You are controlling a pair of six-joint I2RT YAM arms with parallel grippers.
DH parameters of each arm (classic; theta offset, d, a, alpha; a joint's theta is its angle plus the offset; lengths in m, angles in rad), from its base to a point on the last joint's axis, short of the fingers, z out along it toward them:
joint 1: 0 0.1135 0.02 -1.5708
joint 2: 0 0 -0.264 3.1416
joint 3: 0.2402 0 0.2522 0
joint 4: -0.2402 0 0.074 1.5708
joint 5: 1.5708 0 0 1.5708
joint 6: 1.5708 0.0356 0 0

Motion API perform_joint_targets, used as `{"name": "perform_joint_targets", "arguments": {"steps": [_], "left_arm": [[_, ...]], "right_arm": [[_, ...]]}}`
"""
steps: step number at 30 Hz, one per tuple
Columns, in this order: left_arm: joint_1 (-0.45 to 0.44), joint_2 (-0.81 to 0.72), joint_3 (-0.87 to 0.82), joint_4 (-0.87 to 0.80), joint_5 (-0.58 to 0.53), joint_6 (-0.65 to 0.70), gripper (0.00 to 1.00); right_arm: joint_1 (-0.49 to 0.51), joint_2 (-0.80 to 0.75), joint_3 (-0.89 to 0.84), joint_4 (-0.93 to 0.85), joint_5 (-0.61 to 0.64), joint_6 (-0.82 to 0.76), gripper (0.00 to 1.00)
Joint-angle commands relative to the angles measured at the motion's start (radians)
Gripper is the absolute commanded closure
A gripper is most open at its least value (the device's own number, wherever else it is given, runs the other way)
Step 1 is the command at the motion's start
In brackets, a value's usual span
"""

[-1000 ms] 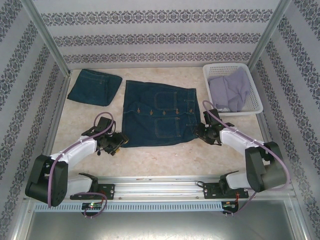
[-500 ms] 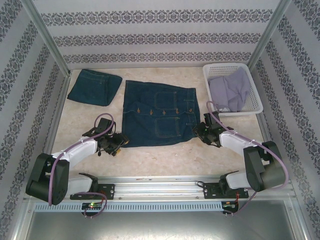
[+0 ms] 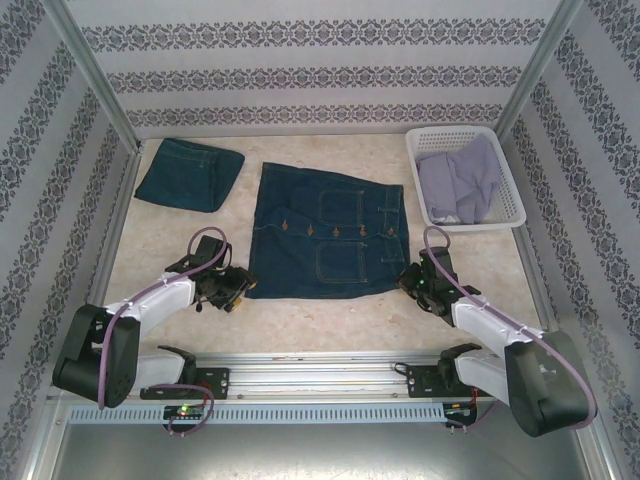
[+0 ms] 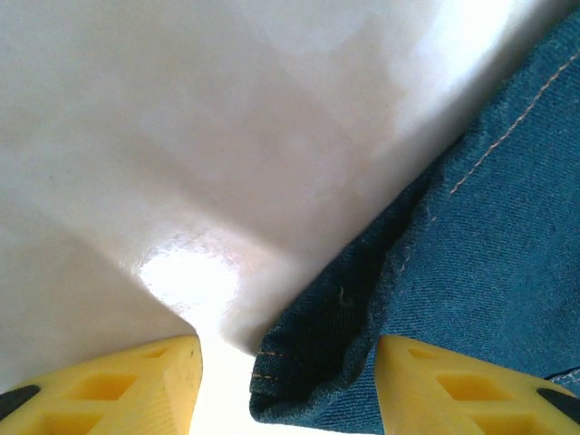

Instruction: Fold and stack the skirts

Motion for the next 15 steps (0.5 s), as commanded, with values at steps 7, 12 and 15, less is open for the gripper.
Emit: {"name": "perform_joint_targets", "arguments": {"steps": [7, 12, 15], "left_arm": [[-0.047, 0.065, -0.011, 0.164, 0.1, -0.077, 0.55], [-0.049, 0.111, 0.047, 0.275, 0.153, -0.08, 0.75], [-0.052, 0.106, 0.118, 0.237, 0.186, -0.04, 0.83]], "right_arm": [[-0.007, -0.045, -0.017, -0.084, 0.043, -0.008, 1.0], [-0.007, -0.062, -0.001, -0.11, 0.04, -0.012, 1.0], [-0.007, -0.097, 0.032, -0.153, 0.045, -0.029, 1.0]]}}
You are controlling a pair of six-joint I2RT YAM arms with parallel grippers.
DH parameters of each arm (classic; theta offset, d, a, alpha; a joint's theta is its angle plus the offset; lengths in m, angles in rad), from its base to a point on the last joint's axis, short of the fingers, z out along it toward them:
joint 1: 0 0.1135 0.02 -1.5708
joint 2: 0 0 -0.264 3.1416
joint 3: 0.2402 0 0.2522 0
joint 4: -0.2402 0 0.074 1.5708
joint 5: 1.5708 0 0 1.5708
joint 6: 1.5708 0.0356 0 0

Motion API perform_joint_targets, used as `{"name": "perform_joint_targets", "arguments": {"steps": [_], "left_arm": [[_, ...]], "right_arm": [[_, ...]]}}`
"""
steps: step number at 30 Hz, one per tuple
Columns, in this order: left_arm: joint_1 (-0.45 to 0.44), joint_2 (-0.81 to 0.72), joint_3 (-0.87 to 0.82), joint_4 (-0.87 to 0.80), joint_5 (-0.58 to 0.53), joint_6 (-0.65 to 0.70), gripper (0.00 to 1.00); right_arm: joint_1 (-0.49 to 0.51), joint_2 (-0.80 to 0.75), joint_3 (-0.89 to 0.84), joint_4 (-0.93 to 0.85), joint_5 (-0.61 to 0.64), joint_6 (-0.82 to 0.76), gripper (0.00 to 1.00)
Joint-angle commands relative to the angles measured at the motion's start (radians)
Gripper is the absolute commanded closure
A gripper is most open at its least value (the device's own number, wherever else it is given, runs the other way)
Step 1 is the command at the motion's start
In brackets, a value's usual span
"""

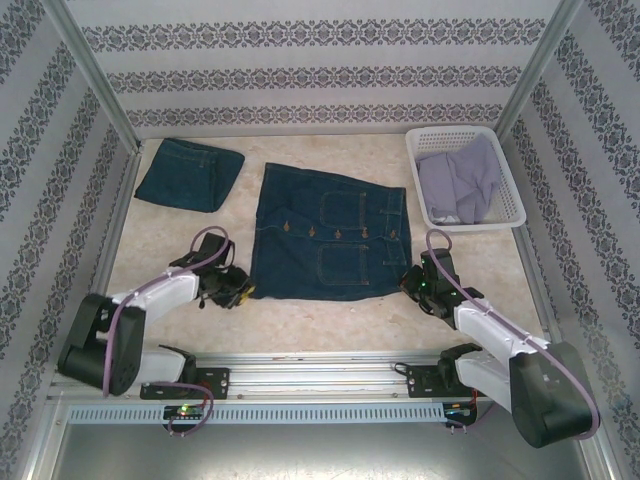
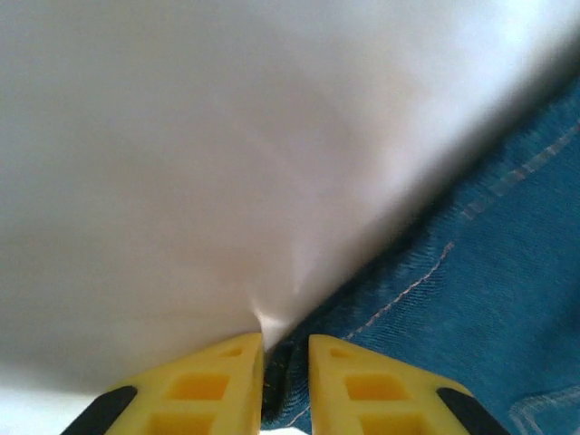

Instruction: Fold and stack the skirts

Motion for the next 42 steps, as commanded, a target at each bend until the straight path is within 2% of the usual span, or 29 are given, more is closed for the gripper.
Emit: {"name": "perform_joint_targets", "arguments": {"steps": [1, 3, 7, 11, 14, 20, 23, 29, 34, 35, 36, 38, 40, 42], "left_arm": [[-0.032, 0.002, 0.091, 0.157, 0.125, 0.039, 0.88], [-0.03, -0.034, 0.128, 0.062, 0.085, 0.077, 1.0], [-0.006, -0.103, 0.189, -0.088, 0.008, 0.146, 1.0], [0.043, -0.151, 0.285, -0.337, -0.187, 0.263, 1.0], [0.065, -0.135, 0.324, -0.403, -0.19, 0.327, 1.0], [0.065, 0.043, 0.25, -0.28, -0.034, 0.333, 1.0], [0.064, 0.143, 0.276, -0.185, 0.022, 0.33, 1.0], [0.064, 0.269, 0.478, -0.185, -0.028, 0.412, 1.0], [0.064, 0.388, 0.538, -0.238, -0.057, 0.48, 1.0], [0.064, 0.393, 0.526, -0.229, -0.047, 0.479, 0.98], [0.063, 0.392, 0.518, -0.23, -0.04, 0.477, 0.85], [0.064, 0.37, 0.506, -0.243, -0.041, 0.484, 0.69], [0.064, 0.323, 0.492, -0.275, -0.095, 0.491, 0.53], [0.065, 0.265, 0.471, -0.299, -0.143, 0.493, 0.45]], "right_arm": [[-0.007, -0.045, 0.038, -0.089, 0.041, -0.032, 1.0], [-0.01, -0.077, 0.086, -0.131, 0.051, -0.045, 1.0], [-0.016, -0.138, 0.137, -0.183, 0.059, -0.07, 1.0], [-0.029, -0.157, 0.171, -0.225, 0.07, -0.094, 1.0], [-0.031, -0.122, 0.161, -0.233, 0.048, -0.081, 1.0], [-0.038, 0.013, 0.116, -0.215, 0.022, -0.002, 1.0], [-0.038, 0.055, 0.118, -0.175, -0.002, 0.002, 1.0], [-0.04, 0.096, 0.18, -0.212, 0.027, -0.056, 1.0], [-0.046, 0.129, 0.193, -0.214, 0.024, -0.067, 1.0], [-0.046, 0.134, 0.192, -0.214, 0.022, -0.064, 1.0], [-0.046, 0.136, 0.193, -0.212, 0.02, -0.062, 1.0], [-0.046, 0.138, 0.192, -0.209, 0.017, -0.059, 1.0], [-0.047, 0.134, 0.19, -0.207, 0.016, -0.059, 1.0], [-0.046, 0.129, 0.191, -0.21, 0.018, -0.059, 1.0]]}}
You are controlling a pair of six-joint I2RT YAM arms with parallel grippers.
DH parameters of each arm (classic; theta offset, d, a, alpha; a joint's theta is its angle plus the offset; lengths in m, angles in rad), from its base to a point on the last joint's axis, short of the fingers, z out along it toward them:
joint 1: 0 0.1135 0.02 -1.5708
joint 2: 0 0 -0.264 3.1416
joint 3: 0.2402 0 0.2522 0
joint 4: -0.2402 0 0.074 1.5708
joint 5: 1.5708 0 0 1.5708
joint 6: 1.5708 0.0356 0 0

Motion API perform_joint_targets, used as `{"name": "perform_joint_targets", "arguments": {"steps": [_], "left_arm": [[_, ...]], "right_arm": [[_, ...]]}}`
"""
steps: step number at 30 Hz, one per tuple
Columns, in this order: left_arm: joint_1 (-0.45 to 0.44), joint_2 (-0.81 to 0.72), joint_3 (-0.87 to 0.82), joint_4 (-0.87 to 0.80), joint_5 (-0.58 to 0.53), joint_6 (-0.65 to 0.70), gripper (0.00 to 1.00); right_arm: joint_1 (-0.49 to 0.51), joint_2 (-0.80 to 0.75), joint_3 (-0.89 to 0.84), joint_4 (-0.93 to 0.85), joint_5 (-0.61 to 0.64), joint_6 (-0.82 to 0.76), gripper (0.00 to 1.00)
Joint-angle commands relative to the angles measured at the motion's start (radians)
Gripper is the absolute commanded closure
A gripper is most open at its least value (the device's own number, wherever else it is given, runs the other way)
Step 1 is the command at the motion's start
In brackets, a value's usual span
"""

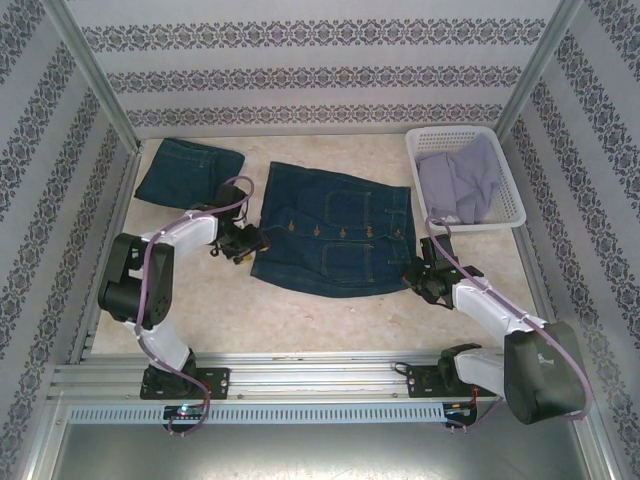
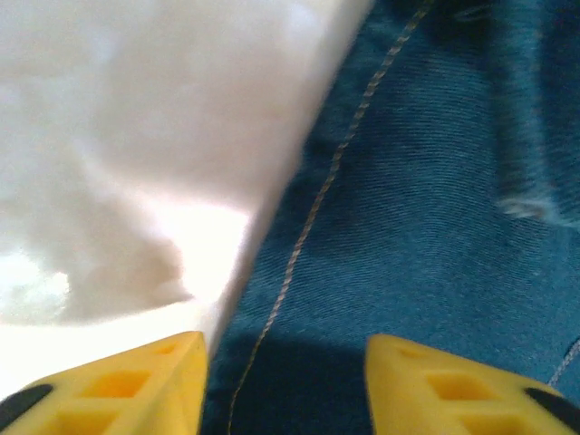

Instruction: Fold and stack the skirts

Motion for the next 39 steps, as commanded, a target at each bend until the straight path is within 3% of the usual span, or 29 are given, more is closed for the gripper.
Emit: {"name": "perform_joint_targets", "arguments": {"steps": [1, 7, 13, 17, 22, 28, 39], "left_arm": [[0.006, -0.116, -0.03, -0.064, -0.083, 0.03, 0.44], [0.007, -0.233, -0.13, 0.018, 0.045, -0.013, 0.39], [0.006, -0.415, -0.2, -0.136, -0.066, -0.128, 0.36], [-0.004, -0.551, -0.336, -0.007, 0.016, -0.268, 0.39], [-0.067, -0.575, -0.439, 0.207, 0.022, -0.414, 0.41], [-0.096, -0.611, -0.557, 0.344, -0.018, -0.543, 0.51], [-0.108, -0.527, -0.58, 0.479, 0.015, -0.56, 0.63]], "right_arm": [[-0.007, -0.004, 0.018, -0.007, 0.008, -0.015, 1.0], [-0.007, -0.011, 0.014, -0.016, 0.008, -0.017, 1.0], [-0.007, -0.026, 0.01, -0.02, 0.01, -0.016, 1.0], [-0.008, -0.034, 0.002, -0.017, 0.014, -0.015, 1.0], [-0.007, -0.027, 0.004, -0.009, 0.01, -0.016, 1.0], [-0.008, -0.043, 0.006, -0.013, 0.017, -0.016, 1.0], [-0.007, -0.047, 0.007, -0.015, 0.017, -0.018, 1.0]]}}
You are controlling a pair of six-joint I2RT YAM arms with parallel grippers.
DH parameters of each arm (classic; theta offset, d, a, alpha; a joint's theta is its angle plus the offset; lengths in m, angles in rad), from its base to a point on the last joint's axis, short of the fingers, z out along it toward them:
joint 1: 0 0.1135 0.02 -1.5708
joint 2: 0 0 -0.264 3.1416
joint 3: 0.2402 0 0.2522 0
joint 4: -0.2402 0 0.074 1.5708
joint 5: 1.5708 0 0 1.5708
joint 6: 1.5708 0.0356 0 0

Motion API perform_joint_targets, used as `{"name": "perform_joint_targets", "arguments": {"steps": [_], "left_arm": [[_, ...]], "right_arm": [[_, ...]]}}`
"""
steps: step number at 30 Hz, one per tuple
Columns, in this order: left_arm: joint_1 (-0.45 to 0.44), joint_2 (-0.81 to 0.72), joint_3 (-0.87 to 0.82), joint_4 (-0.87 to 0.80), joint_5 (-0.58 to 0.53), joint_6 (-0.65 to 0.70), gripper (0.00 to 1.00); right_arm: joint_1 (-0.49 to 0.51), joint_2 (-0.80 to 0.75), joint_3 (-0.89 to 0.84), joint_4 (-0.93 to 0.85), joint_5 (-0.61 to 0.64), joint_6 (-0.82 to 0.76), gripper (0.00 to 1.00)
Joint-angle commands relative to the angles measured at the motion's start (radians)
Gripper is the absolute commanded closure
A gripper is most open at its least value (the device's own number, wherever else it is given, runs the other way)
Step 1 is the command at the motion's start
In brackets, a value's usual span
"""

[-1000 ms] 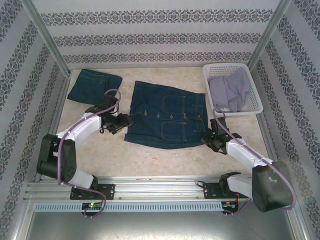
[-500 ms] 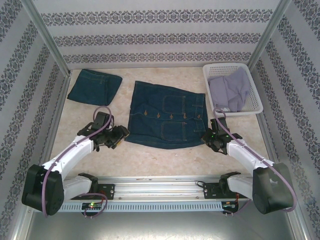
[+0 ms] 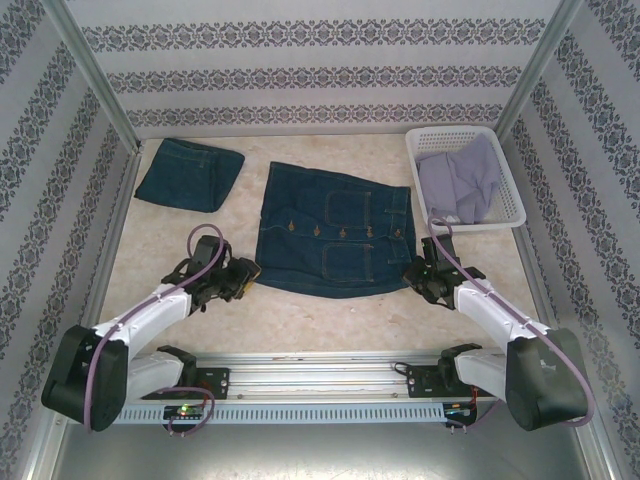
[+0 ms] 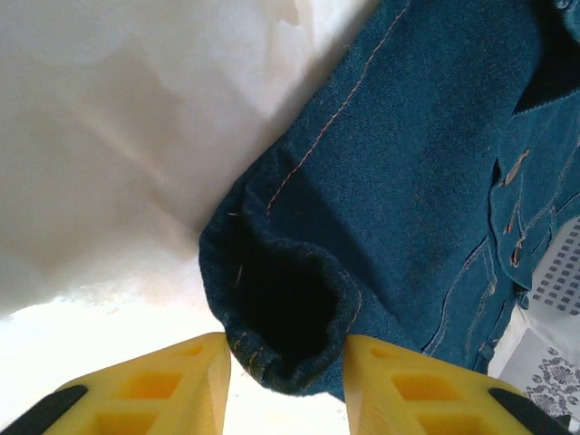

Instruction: Fold and stack the skirts

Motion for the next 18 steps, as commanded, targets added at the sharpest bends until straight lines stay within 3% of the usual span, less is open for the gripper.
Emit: {"name": "perform_joint_targets", "arguments": {"steps": [1, 13, 18], "left_arm": [[-0.016, 0.045, 0.005, 0.085, 0.011, -0.024, 0.64], [-0.023, 0.163, 0.028, 0.128, 0.025, 0.0, 0.64], [-0.022, 0.147, 0.037, 0.083, 0.012, 0.016, 0.79]], "right_arm": [[-0.007, -0.013, 0.008, -0.009, 0.017, -0.019, 1.0], [-0.008, -0.013, -0.001, -0.005, 0.014, -0.015, 1.0], [-0.007, -0.032, 0.001, -0.014, 0.014, -0.009, 1.0]]}}
